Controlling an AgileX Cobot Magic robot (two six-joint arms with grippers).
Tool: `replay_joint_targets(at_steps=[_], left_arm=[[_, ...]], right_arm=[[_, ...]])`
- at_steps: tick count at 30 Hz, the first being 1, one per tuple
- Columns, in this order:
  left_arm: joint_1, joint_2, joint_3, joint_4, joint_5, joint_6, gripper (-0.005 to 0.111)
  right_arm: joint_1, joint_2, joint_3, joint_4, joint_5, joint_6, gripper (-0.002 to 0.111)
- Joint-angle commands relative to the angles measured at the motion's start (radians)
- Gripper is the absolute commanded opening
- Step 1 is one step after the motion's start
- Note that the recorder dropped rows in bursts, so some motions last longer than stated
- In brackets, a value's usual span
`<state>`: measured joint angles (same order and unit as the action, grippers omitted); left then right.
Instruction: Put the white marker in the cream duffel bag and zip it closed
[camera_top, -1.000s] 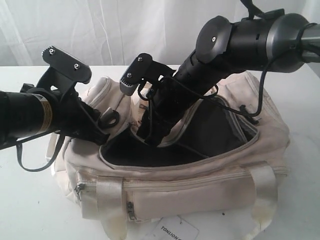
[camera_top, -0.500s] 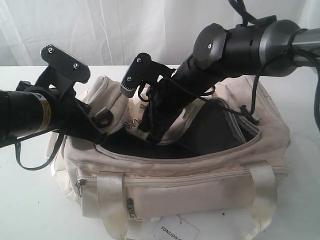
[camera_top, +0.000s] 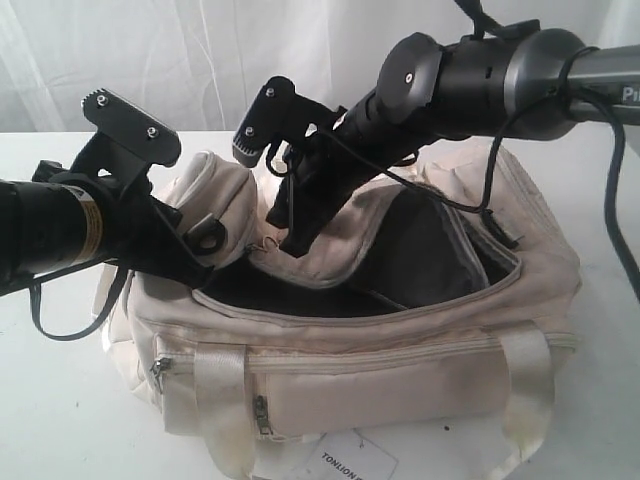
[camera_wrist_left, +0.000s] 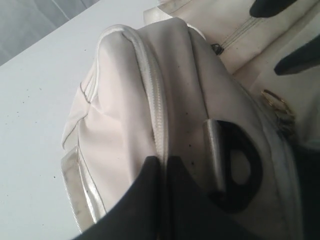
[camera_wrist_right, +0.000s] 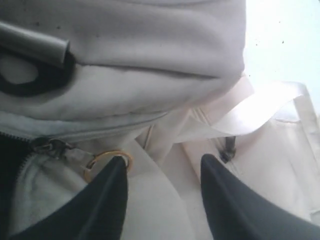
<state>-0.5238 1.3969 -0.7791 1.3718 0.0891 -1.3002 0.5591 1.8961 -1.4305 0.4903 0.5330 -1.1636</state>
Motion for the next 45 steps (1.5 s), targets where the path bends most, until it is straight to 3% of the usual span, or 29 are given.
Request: replay_joint_targets(at_steps=[1,11,23,34,40,45], left_arm=[[0.004,0.0,-0.002,0.006,0.009,-0.004,0.0],[0.004,0.0,-0.002,0.006,0.009,-0.004,0.0],[0.004,0.0,-0.002,0.013,0.011,-0.004,0.0],[0.004,0.0,-0.002,0.018,0.009,-0.004,0.0],[0.004,0.0,-0.002,0.018,0.009,-0.004,0.0],[0.004,0.0,-0.002,0.018,0.009,-0.004,0.0]], right_arm=[[0.003,-0.046,-0.014,-0.002,-0.013,-0.01,0.044],[-0.001,0.023,-0.014,-0.025,-0.007,-0.01,0.044],[0.024,0.038,-0.014,-0.009,0.202,0.024,0.044],[0.061,0.063,-0.014,0.018,0.1,0.018,0.043],[0.062,0.09,-0.014,0.089,0.09,-0.013,0.031],[0.062,0.066,-0.014,0.086,0.104,0.001,0.002]])
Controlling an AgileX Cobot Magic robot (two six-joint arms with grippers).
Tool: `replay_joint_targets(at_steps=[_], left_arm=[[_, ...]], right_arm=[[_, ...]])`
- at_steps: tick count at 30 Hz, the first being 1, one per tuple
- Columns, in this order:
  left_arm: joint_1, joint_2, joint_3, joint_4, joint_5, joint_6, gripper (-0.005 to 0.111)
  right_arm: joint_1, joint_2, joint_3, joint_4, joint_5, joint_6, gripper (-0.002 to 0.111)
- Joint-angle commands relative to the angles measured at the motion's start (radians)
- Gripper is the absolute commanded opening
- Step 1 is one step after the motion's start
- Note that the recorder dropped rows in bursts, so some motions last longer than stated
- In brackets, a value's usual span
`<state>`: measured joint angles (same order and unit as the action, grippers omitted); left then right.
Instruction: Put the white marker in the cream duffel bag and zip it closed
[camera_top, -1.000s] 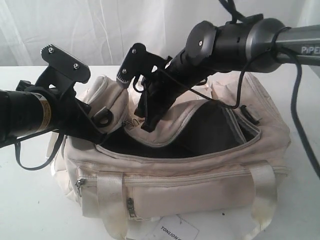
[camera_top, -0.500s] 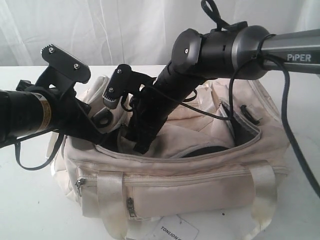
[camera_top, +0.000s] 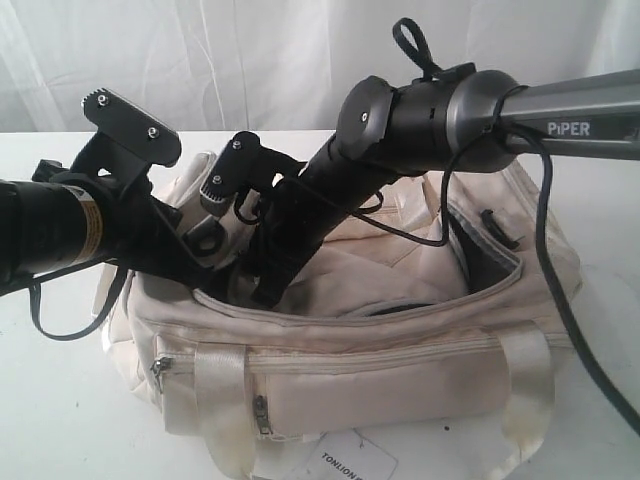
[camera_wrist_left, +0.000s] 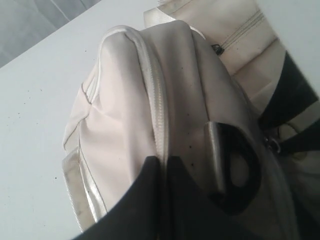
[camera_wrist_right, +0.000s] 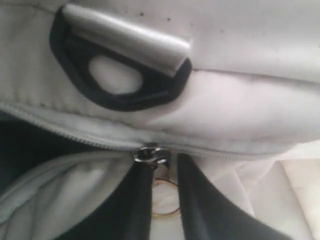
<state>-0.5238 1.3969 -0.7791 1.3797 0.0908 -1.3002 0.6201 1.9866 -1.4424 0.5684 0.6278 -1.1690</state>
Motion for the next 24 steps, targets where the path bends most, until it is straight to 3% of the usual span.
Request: replay_joint_targets(at_steps=[1,6,10,18,20,24], left_arm=[[0.004,0.0,-0.002,0.01,0.008,-0.004,0.0],[0.004,0.0,-0.002,0.01,0.008,-0.006,0.0],[0.004,0.0,-0.002,0.01,0.008,-0.008,0.0],[0.004,-0.014,-0.002,0.009,-0.058,-0.008,0.002],[0.004,-0.035,-0.002,0.009,-0.075,-0.008,0.009],[0.004,-0.082,-0.002,0.005,-0.08,-0.008,0.038]], right_arm=[[0.001,-0.032,-0.002,0.002,0.016,0.025,0.0],[0.001,-0.114,-0.002,-0.148,0.156,0.185,0.0],[0.001,-0.148,-0.002,-0.147,0.255,0.197,0.0],[0.001,-0.167,-0.002,-0.155,0.235,0.233,0.0],[0.001,-0.165,-0.002,-0.155,0.235,0.233,0.0],[0.001,-0.163,-0.002,-0.155,0.229,0.233,0.0]])
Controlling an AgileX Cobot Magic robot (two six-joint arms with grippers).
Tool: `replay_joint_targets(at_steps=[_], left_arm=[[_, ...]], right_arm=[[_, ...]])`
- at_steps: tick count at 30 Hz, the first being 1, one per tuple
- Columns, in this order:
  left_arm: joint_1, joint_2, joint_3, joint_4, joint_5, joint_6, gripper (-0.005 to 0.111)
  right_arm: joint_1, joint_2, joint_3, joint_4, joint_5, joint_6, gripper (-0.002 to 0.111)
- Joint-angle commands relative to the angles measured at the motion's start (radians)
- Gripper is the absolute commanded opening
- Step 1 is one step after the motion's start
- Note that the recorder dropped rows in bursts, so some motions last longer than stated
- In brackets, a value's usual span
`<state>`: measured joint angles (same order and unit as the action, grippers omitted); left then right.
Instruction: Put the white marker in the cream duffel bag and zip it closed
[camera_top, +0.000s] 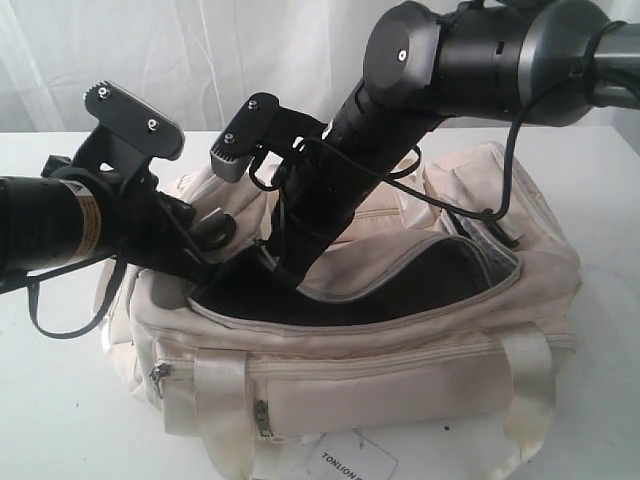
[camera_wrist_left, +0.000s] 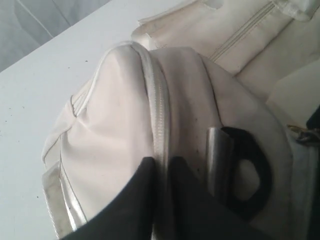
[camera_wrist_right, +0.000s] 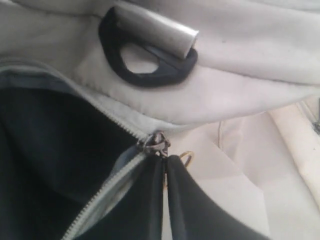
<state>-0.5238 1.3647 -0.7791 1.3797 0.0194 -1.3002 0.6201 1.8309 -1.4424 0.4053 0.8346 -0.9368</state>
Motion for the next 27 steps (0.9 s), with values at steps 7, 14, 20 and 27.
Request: replay_joint_targets(at_steps=[7,14,20,27], left_arm=[[0.004,-0.085,-0.002,-0.028,-0.076,-0.012,0.051],[0.004,-0.069,-0.002,-0.034,-0.04,-0.001,0.051],[0.004,-0.048,-0.002,-0.022,-0.004,-0.001,0.051],[0.004,-0.044,-0.002,-0.022,-0.037,-0.004,0.051]], right_arm=[[0.001,-0.003,-0.002,0.008,0.009,-0.006,0.0],[0.001,-0.003,-0.002,0.113,0.025,-0.101,0.0],[0.001,-0.024,-0.002,0.141,0.042,-0.113,0.0],[0.001,-0.065,-0.002,0.158,0.04,-0.142,0.0]])
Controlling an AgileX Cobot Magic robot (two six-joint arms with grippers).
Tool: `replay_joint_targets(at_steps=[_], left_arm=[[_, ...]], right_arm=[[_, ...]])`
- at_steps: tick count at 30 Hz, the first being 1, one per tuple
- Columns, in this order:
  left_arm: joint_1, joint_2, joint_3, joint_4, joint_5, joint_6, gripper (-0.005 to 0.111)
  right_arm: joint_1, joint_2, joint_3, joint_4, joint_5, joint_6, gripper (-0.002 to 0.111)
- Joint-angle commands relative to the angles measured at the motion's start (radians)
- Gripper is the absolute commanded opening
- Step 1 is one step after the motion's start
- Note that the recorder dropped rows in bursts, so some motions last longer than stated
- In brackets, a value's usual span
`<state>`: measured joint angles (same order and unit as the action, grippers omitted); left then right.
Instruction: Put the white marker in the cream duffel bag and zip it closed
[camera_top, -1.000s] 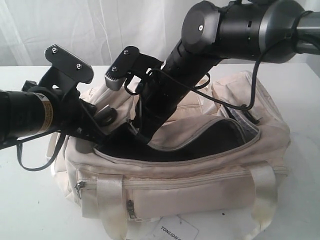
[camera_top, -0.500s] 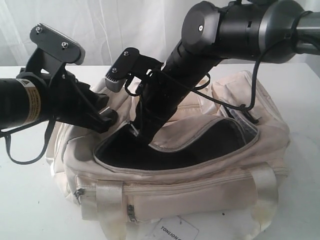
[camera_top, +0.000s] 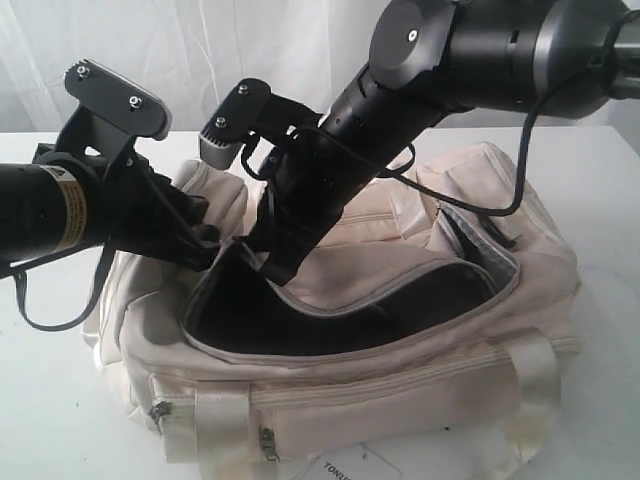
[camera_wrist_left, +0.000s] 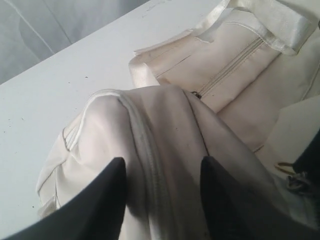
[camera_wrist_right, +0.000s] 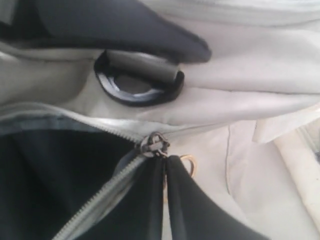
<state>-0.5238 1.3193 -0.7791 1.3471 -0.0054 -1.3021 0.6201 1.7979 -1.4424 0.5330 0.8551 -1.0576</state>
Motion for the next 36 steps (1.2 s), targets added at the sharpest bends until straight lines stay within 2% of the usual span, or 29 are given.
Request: replay_joint_targets(at_steps=[1,8,11,13,15,17,24,30,36], left_arm=[[0.004,0.002,-0.002,0.011,-0.012,-0.002,0.051],[0.007,0.008,-0.002,0.011,0.0,-0.002,0.051],[0.033,0.03,-0.002,-0.011,-0.034,-0.003,0.048],[0.057,0.049,-0.002,-0.025,-0.058,-0.003,0.034],[0.08,0.065,-0.012,-0.028,-0.073,0.002,0.013],[0.093,0.077,-0.03,-0.026,-0.076,0.002,0.0],[0.106,0.137,-0.147,-0.023,-0.091,0.002,0.0],[0.106,0.216,-0.153,-0.023,-0.073,0.023,0.0],[0.106,0.224,-0.153,-0.023,-0.073,0.023,0.0]], right_arm=[[0.001,-0.037,-0.002,0.031,0.019,-0.021,0.0],[0.001,-0.054,-0.002,0.047,0.048,-0.021,0.0],[0.001,-0.056,-0.002,0.064,0.049,-0.04,0.0],[0.001,-0.058,-0.002,0.067,0.049,-0.045,0.0],[0.001,-0.062,-0.002,0.069,0.049,-0.044,0.0],[0.001,-0.067,-0.002,0.069,0.056,-0.046,0.0],[0.001,-0.07,-0.002,0.069,0.112,-0.049,0.0],[0.001,-0.079,-0.002,0.069,0.127,-0.049,0.0],[0.001,-0.083,-0.002,0.019,0.122,-0.035,0.0]])
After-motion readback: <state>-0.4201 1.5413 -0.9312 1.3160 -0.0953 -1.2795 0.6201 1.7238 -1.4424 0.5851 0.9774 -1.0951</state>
